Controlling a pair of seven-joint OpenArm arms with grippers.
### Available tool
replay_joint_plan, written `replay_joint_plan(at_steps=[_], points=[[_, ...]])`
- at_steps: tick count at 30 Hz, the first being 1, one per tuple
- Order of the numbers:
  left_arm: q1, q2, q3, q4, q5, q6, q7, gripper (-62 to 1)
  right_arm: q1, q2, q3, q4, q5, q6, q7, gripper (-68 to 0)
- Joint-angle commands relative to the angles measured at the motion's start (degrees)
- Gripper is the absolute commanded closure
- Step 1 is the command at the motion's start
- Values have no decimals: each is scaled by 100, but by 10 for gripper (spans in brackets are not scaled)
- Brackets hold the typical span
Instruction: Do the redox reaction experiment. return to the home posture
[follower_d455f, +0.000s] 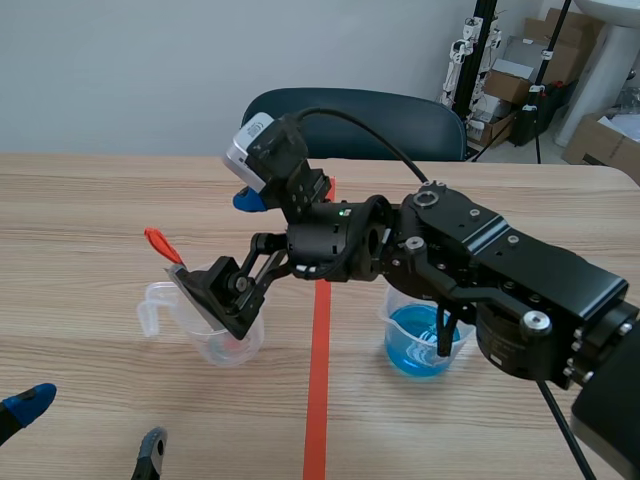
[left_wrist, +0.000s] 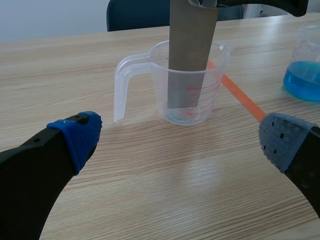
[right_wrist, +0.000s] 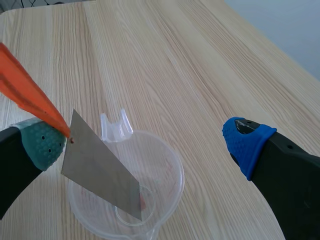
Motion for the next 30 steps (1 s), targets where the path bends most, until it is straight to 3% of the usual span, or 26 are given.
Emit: replay_joint_plan(at_steps=[1,7,9,15,19,22,30], points=[[63,-57,-7,33,-20,-13,-81,-623,168,-33,31,317,70,24,59,-679],[330,-442,-7,35,-46,-7,-319,-623,166,-33,31,970,70,26,-411,-679],[463,-673,-7,42,-197,-7,-479,-623,166,-31,33,1250,70,24,-678,-679],[874,-1648,-7,140,-1110,-9,-872,-623,146,66,192,2210,129,15,-1513,-679],[1145,-2435,-7,387,-1703,-7,-1058,-623,-13,275,566,2892,291,-61,-1657,-679],[1287,-3025,-15,671,-2033,-7,-1049,-623,-160,411,940,3327,289,-306,-1659,-679],[1314,-4030,-428,1668,-2100,-11,-330,-623,-748,905,1930,3998,240,-568,-1676,-679]])
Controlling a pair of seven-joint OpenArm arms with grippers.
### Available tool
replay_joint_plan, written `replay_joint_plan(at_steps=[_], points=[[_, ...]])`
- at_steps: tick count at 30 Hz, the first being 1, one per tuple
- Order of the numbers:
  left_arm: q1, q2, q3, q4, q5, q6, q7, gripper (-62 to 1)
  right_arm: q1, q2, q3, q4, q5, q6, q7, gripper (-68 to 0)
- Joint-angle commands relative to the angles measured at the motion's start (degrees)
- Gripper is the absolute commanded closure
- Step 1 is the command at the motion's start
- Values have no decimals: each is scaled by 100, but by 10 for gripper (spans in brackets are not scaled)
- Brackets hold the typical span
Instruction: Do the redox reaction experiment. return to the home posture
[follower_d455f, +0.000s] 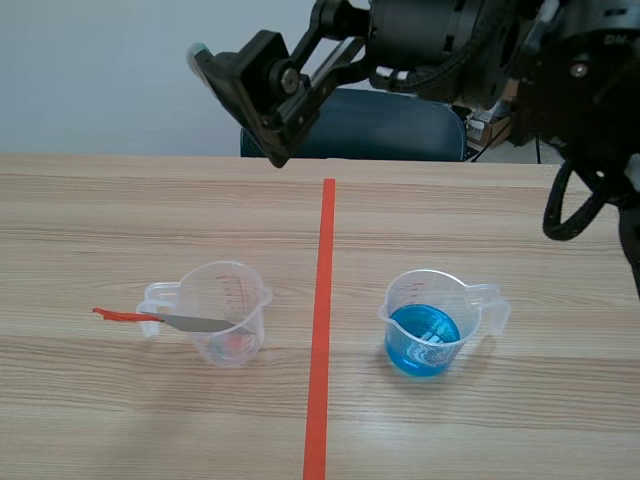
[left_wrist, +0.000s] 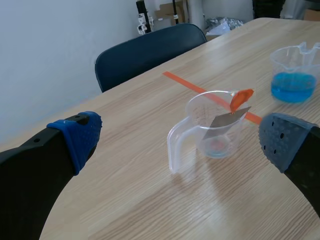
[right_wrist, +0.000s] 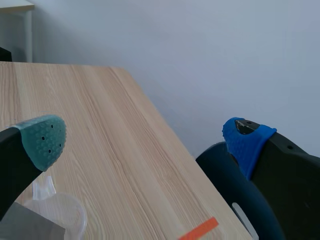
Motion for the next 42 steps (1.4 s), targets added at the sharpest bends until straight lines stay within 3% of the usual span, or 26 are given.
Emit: replay_joint_plan(at_steps=[1,6,11,14,16,20,25,28,32,34,38,42], points=[[-35,-24,-109,302,-9,-13,94,-623,-107,125,188,74,-17,-70,48,-679],[-431,-125,-199,852,-7,-22,839,-623,-739,468,903,240,-20,-70,146,-679],[-1073,7,-197,1036,-7,-413,1547,-623,-1373,800,1547,297,-20,-68,400,-679],[-1392,227,-175,1036,35,-636,1856,-623,-1690,1058,1829,302,-22,-68,914,-679],[-1563,424,-98,1036,234,-662,1987,-623,-1880,1239,1998,302,-66,-66,1263,-679],[-1683,688,240,1036,960,-640,2013,-623,-2162,1547,2205,302,-356,-70,1659,-679],[-1777,798,688,1036,1038,-590,1996,-623,-2684,1864,2345,302,-752,-146,1663,-679],[-1867,796,990,1049,1038,-350,2028,-623,-3040,1943,2472,302,-1060,-385,1803,-679],[-1941,796,1329,1073,1097,28,2037,-623,-3410,2002,2636,308,-1204,-715,2417,-679],[-1952,796,1482,1099,1099,175,2039,-623,-3578,2000,2680,361,-1224,-1040,2588,-679],[-1952,791,1720,1108,1099,435,2039,-623,-4015,2000,2699,686,-1423,-1869,2581,-679],[-1952,610,1886,1108,1095,629,2041,-623,-4590,2000,2699,1150,-1478,-2522,2509,-679]])
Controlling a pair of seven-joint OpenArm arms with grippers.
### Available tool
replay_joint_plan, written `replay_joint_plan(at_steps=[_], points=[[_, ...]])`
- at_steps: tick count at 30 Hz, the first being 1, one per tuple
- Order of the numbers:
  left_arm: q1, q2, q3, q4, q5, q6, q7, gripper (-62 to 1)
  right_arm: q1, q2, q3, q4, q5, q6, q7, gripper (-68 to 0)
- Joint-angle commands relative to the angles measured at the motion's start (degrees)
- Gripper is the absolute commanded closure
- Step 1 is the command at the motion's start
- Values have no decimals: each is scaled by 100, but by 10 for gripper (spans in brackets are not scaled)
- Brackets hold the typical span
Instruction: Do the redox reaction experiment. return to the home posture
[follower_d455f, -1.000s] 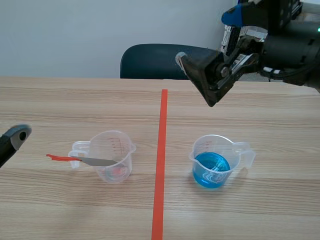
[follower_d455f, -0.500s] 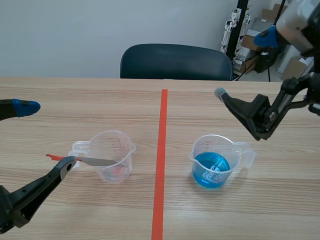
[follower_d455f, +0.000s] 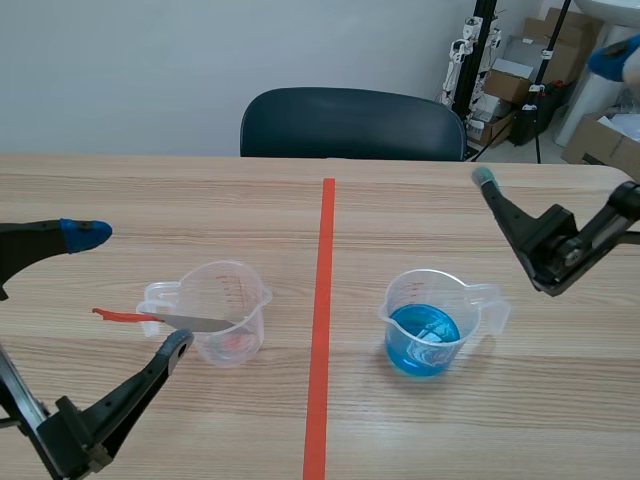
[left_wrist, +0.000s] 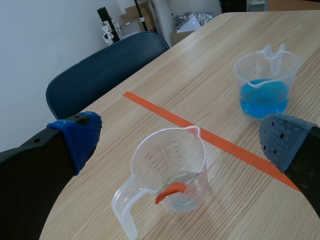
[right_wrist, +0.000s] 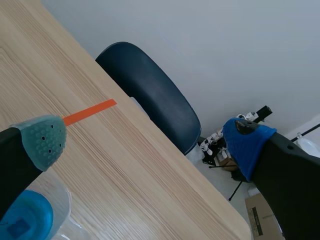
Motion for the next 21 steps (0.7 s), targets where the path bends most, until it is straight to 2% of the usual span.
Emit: replay_joint_plan(at_steps=[1,4,6,9,13,17,19,21], points=[[-15,-195,0,85,-39,81,-74,-623,-173,61,39,262,57,-214,20,-679],[-15,-422,-2,83,-280,321,-79,-623,-411,57,39,557,59,-466,-203,-679],[-15,-603,-4,83,-442,444,-81,-623,-437,28,39,699,59,-481,-382,-679],[-15,-861,-33,83,-540,444,-81,-623,-435,-85,39,841,61,-498,-525,-679],[-13,-1051,-382,83,-540,551,-79,-623,-435,-227,39,938,59,-496,-531,-679],[-11,-1143,-710,76,-522,525,-83,-623,-417,-391,39,981,55,-501,-531,-679],[-13,-1193,-723,76,-426,525,-87,-623,-365,-553,39,981,-28,-498,-533,-679],[-13,-1204,-723,76,-122,525,-118,-623,-302,-774,39,981,-120,-516,-529,-679]])
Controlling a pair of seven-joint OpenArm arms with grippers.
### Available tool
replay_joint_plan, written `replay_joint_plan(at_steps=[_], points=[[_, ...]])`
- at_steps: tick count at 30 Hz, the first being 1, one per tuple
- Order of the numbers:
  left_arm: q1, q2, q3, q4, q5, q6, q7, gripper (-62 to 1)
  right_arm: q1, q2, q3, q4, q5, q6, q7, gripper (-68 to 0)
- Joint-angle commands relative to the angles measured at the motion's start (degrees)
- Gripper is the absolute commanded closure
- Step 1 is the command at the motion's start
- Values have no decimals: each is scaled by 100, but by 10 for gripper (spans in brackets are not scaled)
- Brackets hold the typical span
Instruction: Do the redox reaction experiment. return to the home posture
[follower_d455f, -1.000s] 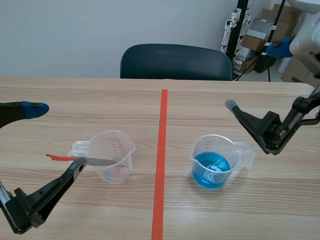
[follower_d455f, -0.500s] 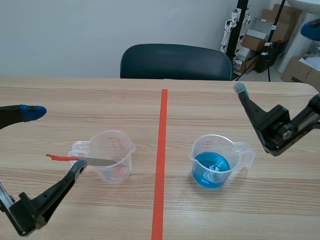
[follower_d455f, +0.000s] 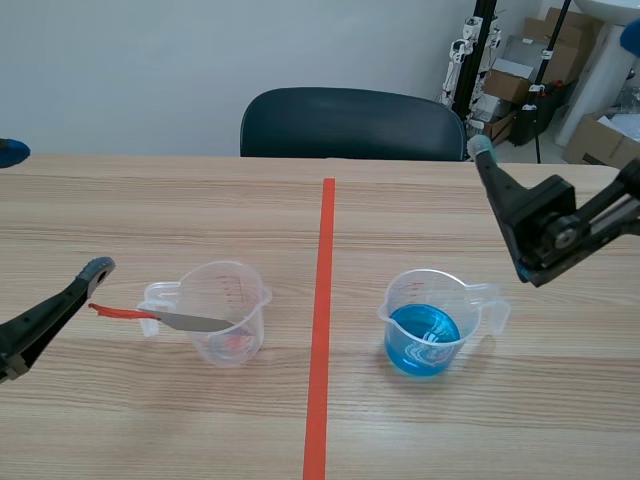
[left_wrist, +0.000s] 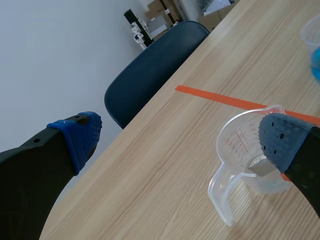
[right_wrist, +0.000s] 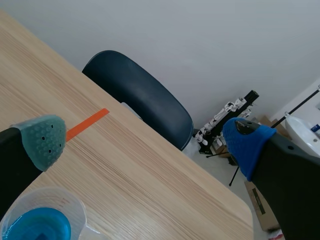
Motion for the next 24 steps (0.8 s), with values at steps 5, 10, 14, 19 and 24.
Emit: replay_joint_plan(at_steps=[5,10,14,19,24], points=[[-33,15,79,76,437,35,-181,-623,197,-363,39,118,-229,-61,74,-679],[-33,66,79,76,422,7,-160,-623,197,-608,79,118,-389,-66,0,-679],[-33,66,81,76,420,-76,-157,-623,181,-774,229,118,-529,-57,-164,-679],[-33,66,81,76,417,-118,-160,-623,168,-721,297,116,-621,33,-483,-679],[-33,66,81,76,417,-118,-157,-623,79,-313,291,116,-695,111,-702,-679]])
